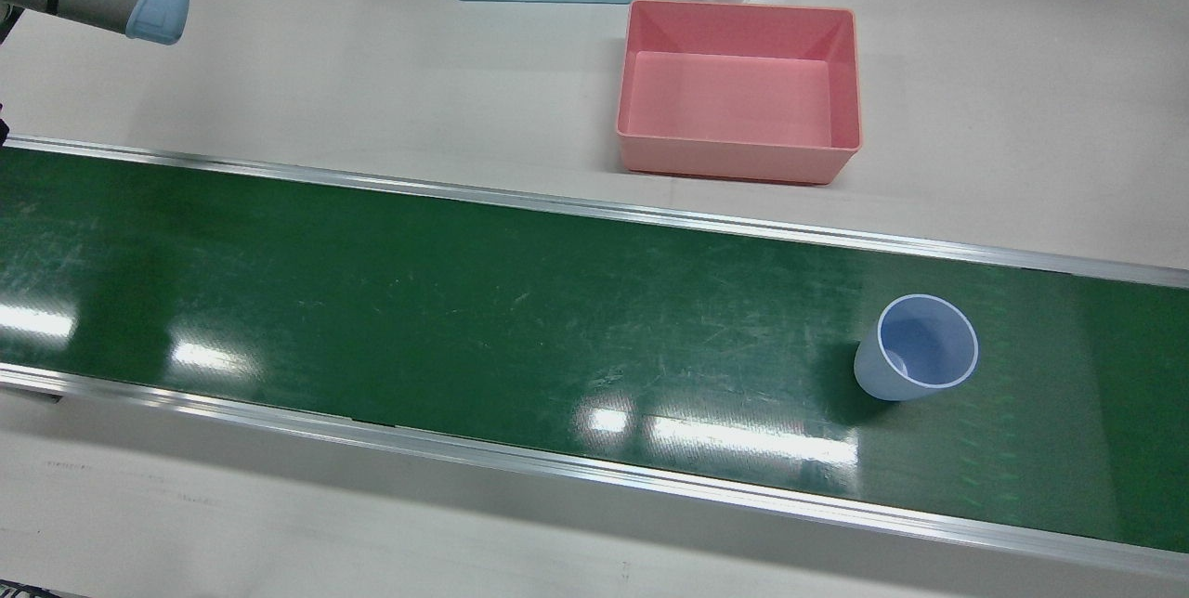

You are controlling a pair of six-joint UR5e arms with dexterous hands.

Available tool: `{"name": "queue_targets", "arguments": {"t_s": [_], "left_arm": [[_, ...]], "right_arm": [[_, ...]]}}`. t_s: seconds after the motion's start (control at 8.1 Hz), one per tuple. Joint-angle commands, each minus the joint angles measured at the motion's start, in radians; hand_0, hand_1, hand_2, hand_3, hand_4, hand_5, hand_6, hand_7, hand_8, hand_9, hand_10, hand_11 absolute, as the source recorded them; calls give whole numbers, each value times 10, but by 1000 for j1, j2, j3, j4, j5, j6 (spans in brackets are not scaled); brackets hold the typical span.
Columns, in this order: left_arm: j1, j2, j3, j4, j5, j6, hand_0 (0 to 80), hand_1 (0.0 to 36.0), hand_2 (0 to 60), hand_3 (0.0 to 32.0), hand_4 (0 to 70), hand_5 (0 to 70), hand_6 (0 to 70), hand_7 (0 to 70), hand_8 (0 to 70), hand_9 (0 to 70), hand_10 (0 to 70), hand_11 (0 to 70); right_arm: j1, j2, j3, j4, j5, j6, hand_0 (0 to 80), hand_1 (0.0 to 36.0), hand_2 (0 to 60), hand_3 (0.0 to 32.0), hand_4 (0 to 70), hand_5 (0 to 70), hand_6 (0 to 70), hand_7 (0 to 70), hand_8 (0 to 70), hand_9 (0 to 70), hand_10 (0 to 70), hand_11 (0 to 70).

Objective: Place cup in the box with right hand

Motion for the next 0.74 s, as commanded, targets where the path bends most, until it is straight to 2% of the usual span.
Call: {"name": "queue_targets", "arguments": {"t_s": [0.0,0.12,0.25,0.37,0.49,0.62], "left_arm": [[0,0,0,0,0,0,0,0,0,0,0,0,0,0,0,0,0,0],[0,0,0,0,0,0,0,0,0,0,0,0,0,0,0,0,0,0],[0,0,0,0,0,0,0,0,0,0,0,0,0,0,0,0,0,0],[0,0,0,0,0,0,0,0,0,0,0,0,0,0,0,0,0,0],[0,0,0,0,0,0,0,0,0,0,0,0,0,0,0,0,0,0],[0,0,0,0,0,0,0,0,0,0,0,0,0,0,0,0,0,0]], "right_arm": [[2,0,0,0,0,2,800,360,600,0,698,261,375,700,689,700,642,700],[0,0,0,0,0,2,800,360,600,0,700,261,375,700,689,700,642,700],[0,0,0,0,0,2,800,360,600,0,666,261,374,700,689,700,641,700],[0,0,0,0,0,2,800,360,600,0,693,261,374,700,688,700,641,700],[2,0,0,2,0,2,800,360,600,0,668,261,373,700,688,700,640,700],[2,0,0,2,0,2,800,360,600,0,691,261,373,700,688,700,641,700]]}}
